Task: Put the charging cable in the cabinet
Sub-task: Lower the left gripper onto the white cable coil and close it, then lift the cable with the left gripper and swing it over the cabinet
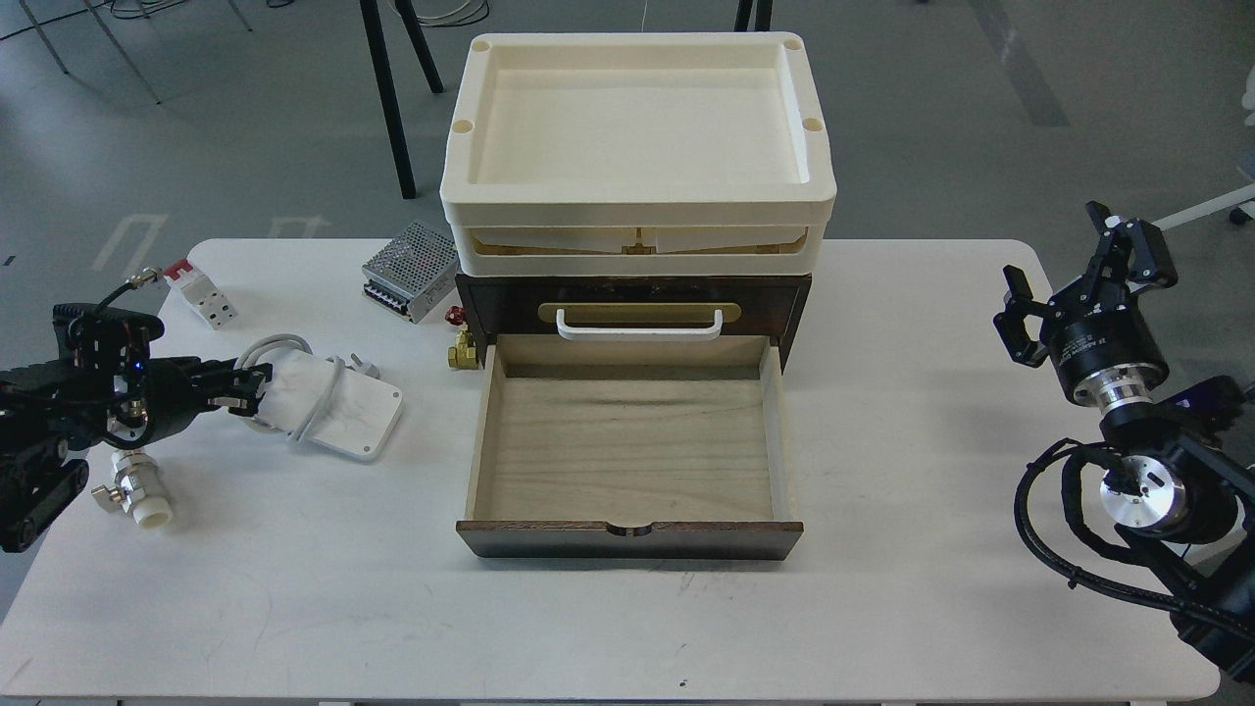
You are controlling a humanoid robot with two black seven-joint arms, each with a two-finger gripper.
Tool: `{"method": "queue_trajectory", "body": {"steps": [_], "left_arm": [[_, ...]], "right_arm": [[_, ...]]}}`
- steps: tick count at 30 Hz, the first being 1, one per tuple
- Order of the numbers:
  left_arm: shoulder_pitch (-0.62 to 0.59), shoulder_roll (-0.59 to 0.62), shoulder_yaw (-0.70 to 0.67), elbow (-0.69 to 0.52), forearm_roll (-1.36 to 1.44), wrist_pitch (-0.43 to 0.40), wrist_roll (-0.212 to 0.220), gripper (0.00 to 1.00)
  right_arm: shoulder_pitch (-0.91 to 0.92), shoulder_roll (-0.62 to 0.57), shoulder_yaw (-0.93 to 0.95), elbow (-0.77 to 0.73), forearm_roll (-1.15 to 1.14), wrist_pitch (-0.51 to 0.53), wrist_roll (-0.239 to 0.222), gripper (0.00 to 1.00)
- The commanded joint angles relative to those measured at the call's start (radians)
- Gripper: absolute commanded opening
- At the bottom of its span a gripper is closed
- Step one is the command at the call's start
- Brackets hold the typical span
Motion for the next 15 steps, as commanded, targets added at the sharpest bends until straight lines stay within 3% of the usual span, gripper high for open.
{"method": "queue_trajectory", "body": {"steps": [1, 15], "left_arm": [[0.001, -0.002, 0.001, -0.002, -0.002, 0.040, 0.000, 0.03], [-0.002, 0.063, -0.003, -0.014, -0.146, 0.146, 0.000, 0.02]], "right_arm": [[0.000, 0.000, 0.000, 0.000, 0.000, 0.000, 0.000, 0.99], [0.000, 0.000, -0.002, 0.000, 0.000, 0.000, 0.000, 0.99]]}}
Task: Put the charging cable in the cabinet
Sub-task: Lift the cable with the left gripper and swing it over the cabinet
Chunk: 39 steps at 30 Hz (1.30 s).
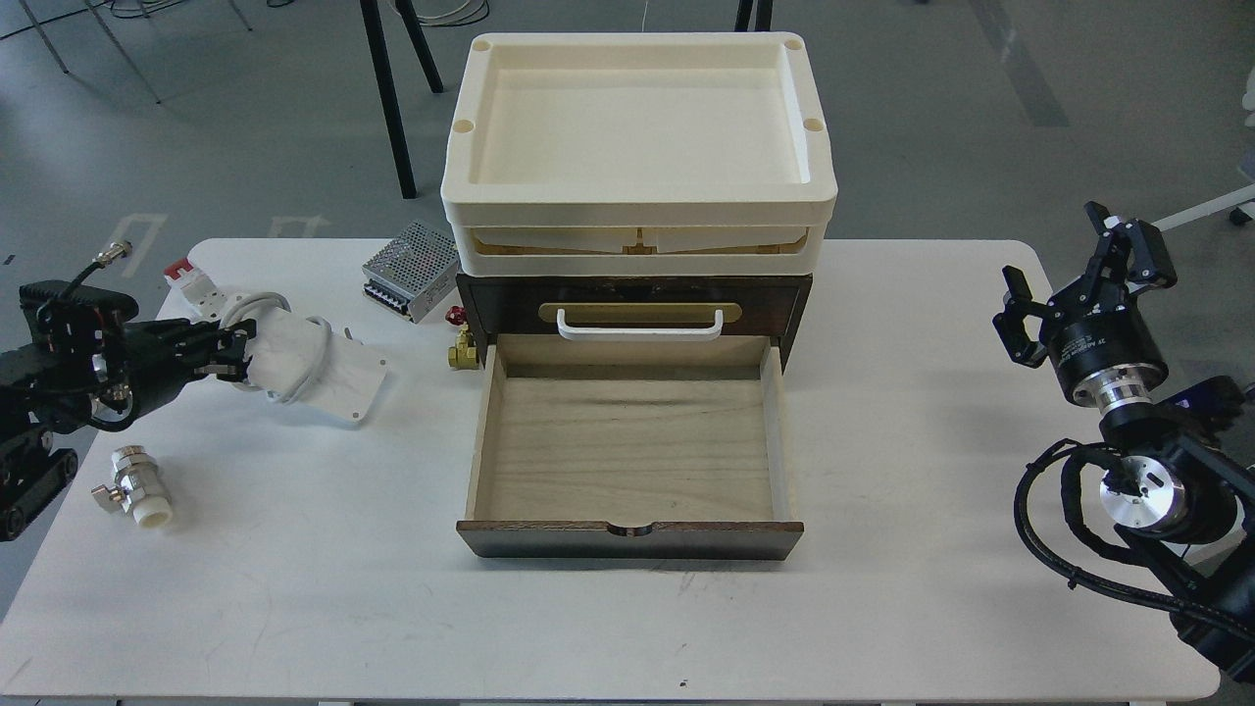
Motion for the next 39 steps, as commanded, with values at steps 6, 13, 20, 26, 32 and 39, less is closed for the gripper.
{"method": "queue_trajectory", "body": {"steps": [6, 13, 20, 26, 32, 39], "left_arm": [[0.021, 0.129, -0.006, -0.040, -0.270, 0.031, 0.000, 0.02], [0.055, 0.214, -0.009, -0.060, -0.718, 0.027, 0.000, 0.03], [0.072, 0.226, -0.029, -0.060, -1.138, -0.013, 0.000, 0.03], [0.058, 0.269, -0.283, -0.080, -1.282, -0.342, 0.000, 0.05], [0.052, 0.298, -0.467, -0.187, -1.275, -0.478, 0.000, 0.05], [0.012, 0.404, -0.508, -0.409, -1.274, -0.475, 0.000, 0.02]], "right_arm": [[0.000, 0.000, -0.002, 0.000, 0.000, -0.001, 0.000, 0.99], [0.000, 0.000, -0.002, 0.000, 0.000, -0.001, 0.000, 0.99], [0.000, 0.000, -0.005, 0.000, 0.000, -0.003, 0.000, 0.99], [0.000, 0.000, -0.006, 0.000, 0.000, -0.001, 0.000, 0.99], [0.000, 0.000, -0.005, 0.000, 0.000, -0.003, 0.000, 0.99], [0.000, 0.000, -0.005, 0.000, 0.000, -0.004, 0.000, 0.99]]}}
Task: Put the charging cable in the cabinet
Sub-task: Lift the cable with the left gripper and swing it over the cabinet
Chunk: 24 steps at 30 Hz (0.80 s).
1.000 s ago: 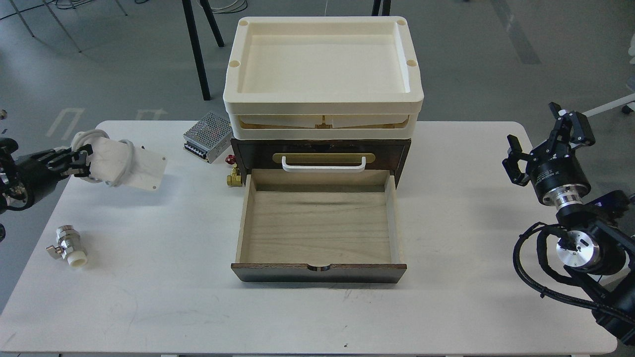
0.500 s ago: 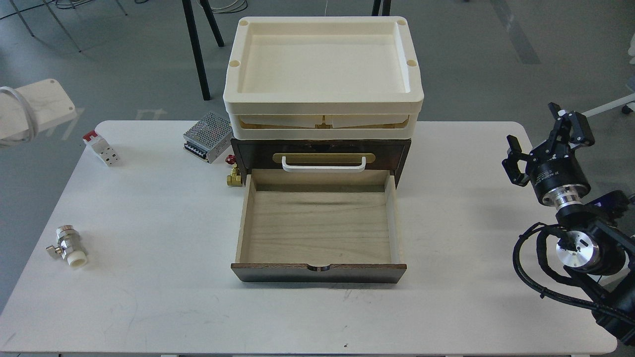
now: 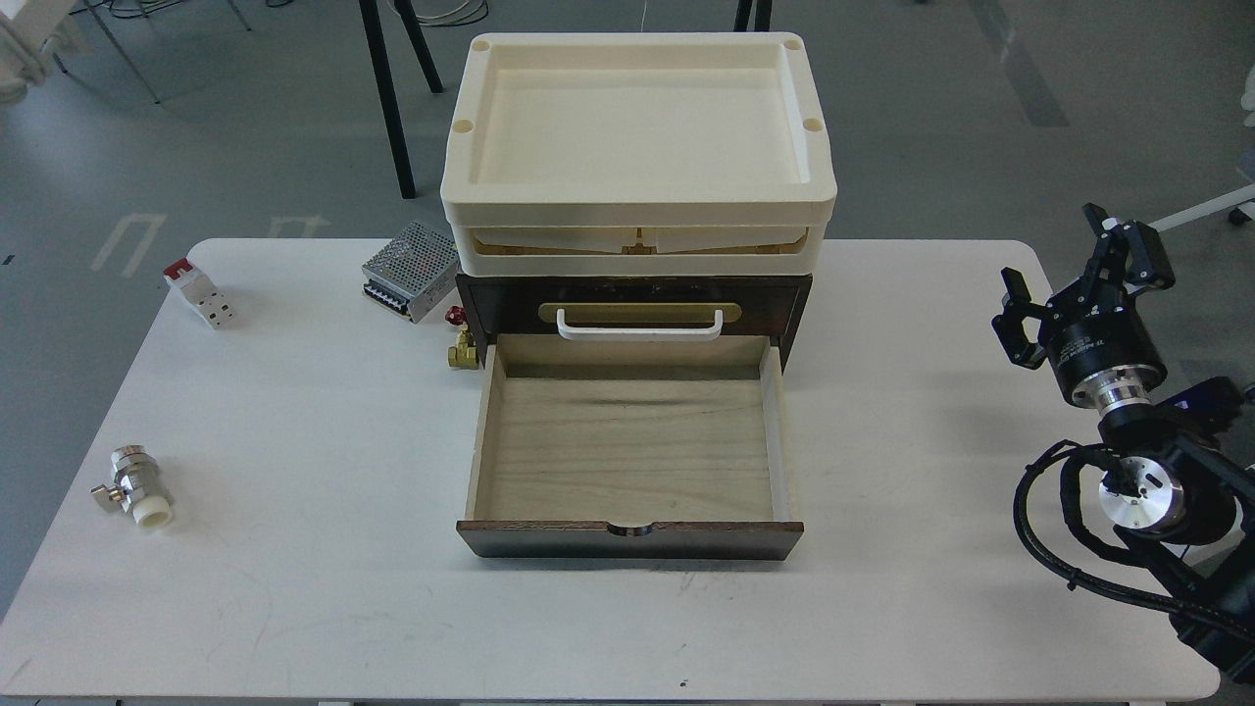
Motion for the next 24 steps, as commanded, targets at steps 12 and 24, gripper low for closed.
{"method": "queue_trajectory", "body": {"steps": [12, 24], "left_arm": [[-0.116, 0.142, -0.117, -0.653, 0.175, 0.102, 0.000, 0.02], [-0.107, 0.071, -0.091, -1.030, 0.554, 0.117, 0.000, 0.03]], "right_arm": [[0.000, 0.000, 0.000, 0.000, 0.000, -0.001, 0.000, 0.99], [0.000, 0.000, 0.000, 0.000, 0.000, -0.001, 0.000, 0.99]]}}
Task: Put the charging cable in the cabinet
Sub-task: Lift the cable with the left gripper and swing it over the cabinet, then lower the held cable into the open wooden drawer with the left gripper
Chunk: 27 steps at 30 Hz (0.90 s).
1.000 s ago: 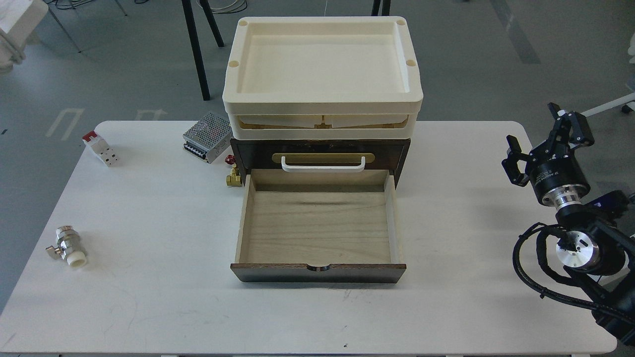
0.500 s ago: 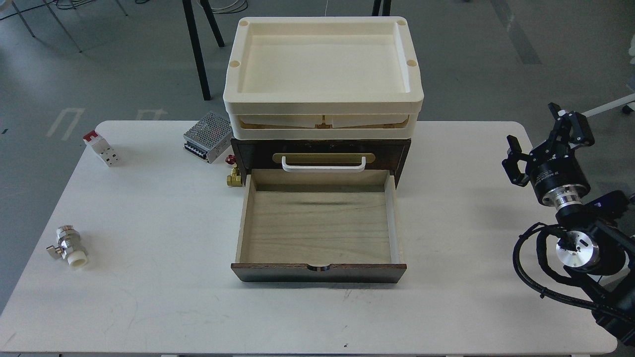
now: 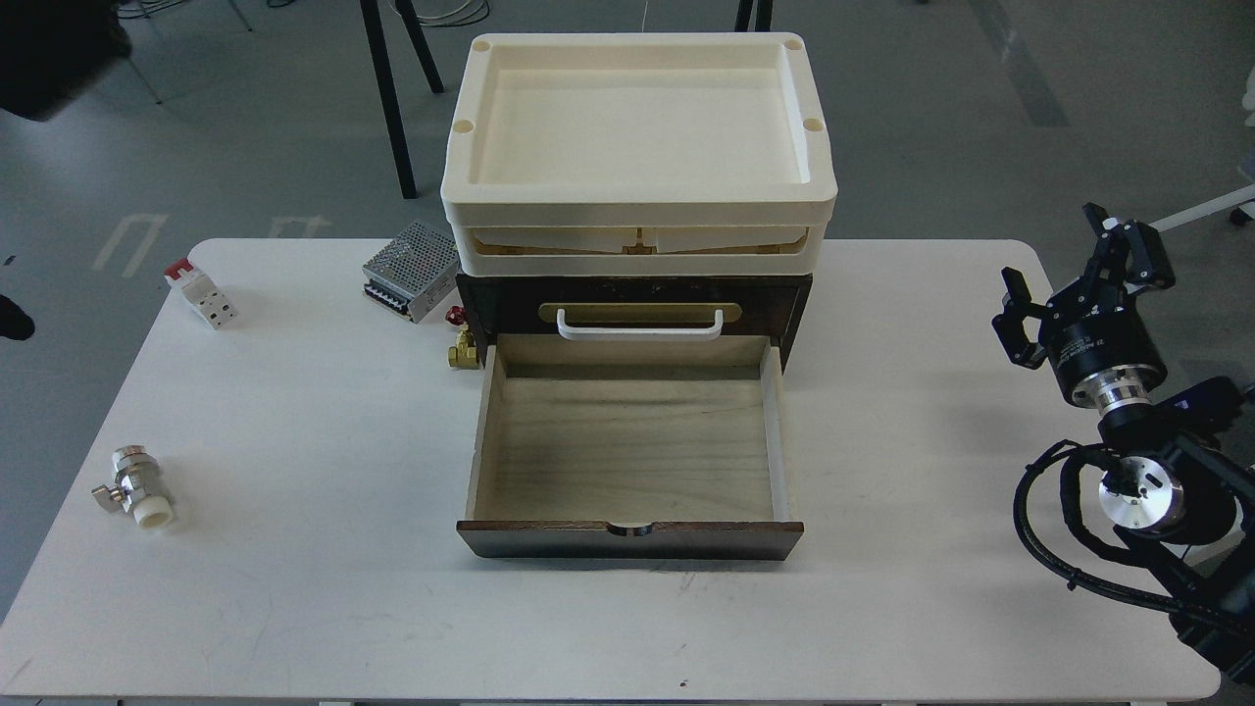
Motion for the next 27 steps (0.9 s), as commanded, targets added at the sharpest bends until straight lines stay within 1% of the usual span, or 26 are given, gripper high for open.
{"method": "queue_trajectory", "body": {"steps": [1, 7, 9, 12, 14, 17, 23, 27], "left_arm": [[0.018, -0.052, 0.039, -0.047, 0.124, -0.002, 0.000, 0.03], [0.023, -0.154, 0.209, -0.042, 0.294, 0.006, 0.000, 0.03], [0.026, -0.194, 0.272, -0.035, 0.371, 0.032, 0.000, 0.03], [0.061, -0.256, 0.361, -0.009, 0.443, 0.098, 0.000, 0.03], [0.077, -0.292, 0.393, 0.014, 0.471, 0.124, 0.000, 0.03], [0.097, -0.348, 0.418, 0.085, 0.489, 0.138, 0.000, 0.03], [0.126, -0.441, 0.421, 0.283, 0.489, 0.162, 0.000, 0.04], [0.160, -0.495, 0.421, 0.379, 0.489, 0.167, 0.000, 0.05]], "right_arm": [[0.000, 0.000, 0.000, 0.000, 0.000, 0.000, 0.000, 0.99], [0.000, 0.000, 0.000, 0.000, 0.000, 0.000, 0.000, 0.99], [0.000, 0.000, 0.000, 0.000, 0.000, 0.000, 0.000, 0.99], [0.000, 0.000, 0.000, 0.000, 0.000, 0.000, 0.000, 0.99], [0.000, 0.000, -0.002, 0.000, 0.000, 0.000, 0.000, 0.99], [0.000, 0.000, -0.002, 0.000, 0.000, 0.000, 0.000, 0.99], [0.000, 0.000, -0.002, 0.000, 0.000, 0.002, 0.000, 0.99], [0.000, 0.000, 0.000, 0.000, 0.000, 0.000, 0.000, 0.99]]}}
